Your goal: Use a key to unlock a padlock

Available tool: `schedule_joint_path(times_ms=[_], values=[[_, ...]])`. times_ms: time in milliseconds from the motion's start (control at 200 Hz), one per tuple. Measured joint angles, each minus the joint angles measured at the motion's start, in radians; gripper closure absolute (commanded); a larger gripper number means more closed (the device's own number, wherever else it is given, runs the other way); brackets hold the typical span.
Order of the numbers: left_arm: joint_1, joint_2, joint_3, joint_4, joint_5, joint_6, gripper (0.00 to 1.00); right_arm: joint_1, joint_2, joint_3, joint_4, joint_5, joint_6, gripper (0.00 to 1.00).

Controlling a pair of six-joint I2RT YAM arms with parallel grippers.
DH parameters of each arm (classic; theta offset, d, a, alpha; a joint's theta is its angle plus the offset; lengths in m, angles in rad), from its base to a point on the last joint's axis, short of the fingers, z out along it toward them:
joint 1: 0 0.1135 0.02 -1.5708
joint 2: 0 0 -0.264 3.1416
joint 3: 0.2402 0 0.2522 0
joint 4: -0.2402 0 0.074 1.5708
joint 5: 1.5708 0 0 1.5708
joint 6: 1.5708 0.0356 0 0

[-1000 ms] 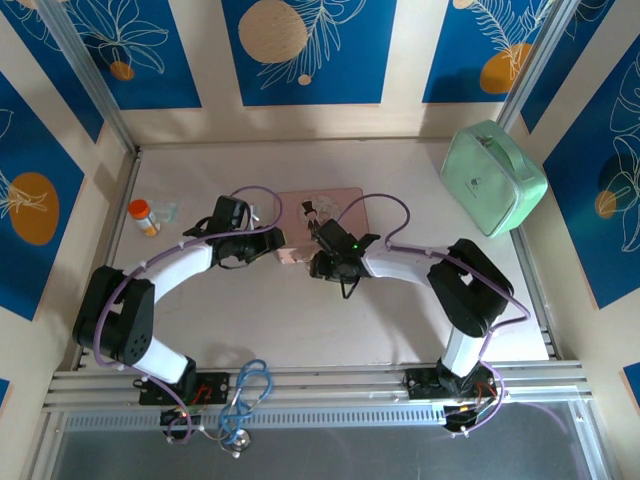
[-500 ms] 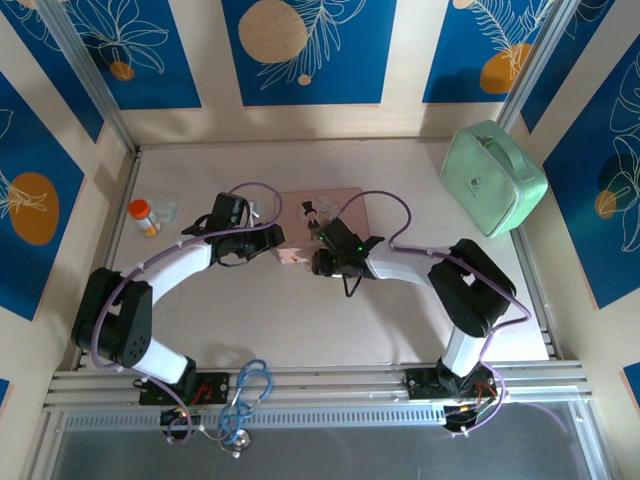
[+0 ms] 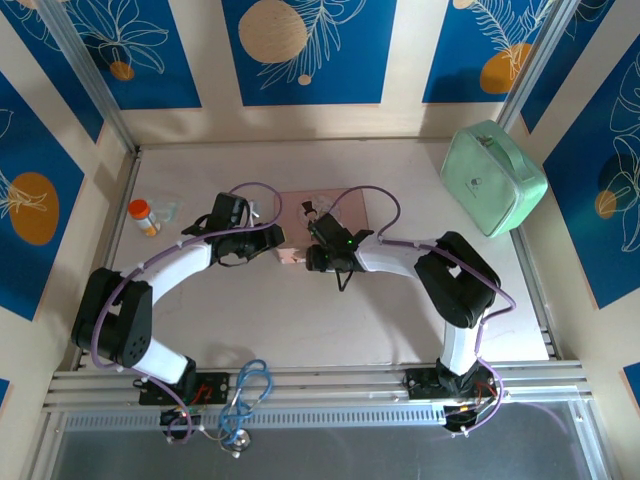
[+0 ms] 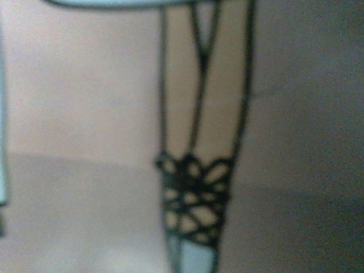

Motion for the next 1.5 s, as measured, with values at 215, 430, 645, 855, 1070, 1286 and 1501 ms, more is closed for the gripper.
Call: schedule_joint_path(times_ms=[215, 430, 645, 855, 1070, 1286, 1501], values=[[0.000, 0.000, 0.000, 0.000, 0.000, 0.000, 0.48, 0.005, 0.001, 0.000, -0.003, 0.011, -0.025, 0.54], [0.000, 0.000, 0.000, 0.000, 0.000, 0.000, 0.49, 0.005, 0.002, 0.000, 0.008, 0.010, -0.048, 0.68], [0.000, 0.000, 0.000, 0.000, -0.001, 0.000, 0.50, 0.005, 0.000, 0.000, 0.010, 0.006, -0.012, 0.73], [0.000, 0.000, 0.000, 0.000, -0.005, 0.000, 0.51, -0.002, -0.040, -0.045, 0.013, -0.017, 0.067, 0.76], [0.000, 0.000, 0.000, -0.006, -0.012, 0.000, 0.52, -0.033, -0.085, -0.102, 0.045, -0.072, 0.130, 0.77], [0.000, 0.000, 0.000, -0.011, -0.012, 0.000, 0.50, -0.053, -0.077, -0.077, 0.035, -0.108, 0.180, 0.77], [0.000, -0.004, -0.002, -0.006, -0.003, -0.002, 0.31, -0.056, -0.042, -0.017, 0.014, -0.155, 0.235, 0.77]])
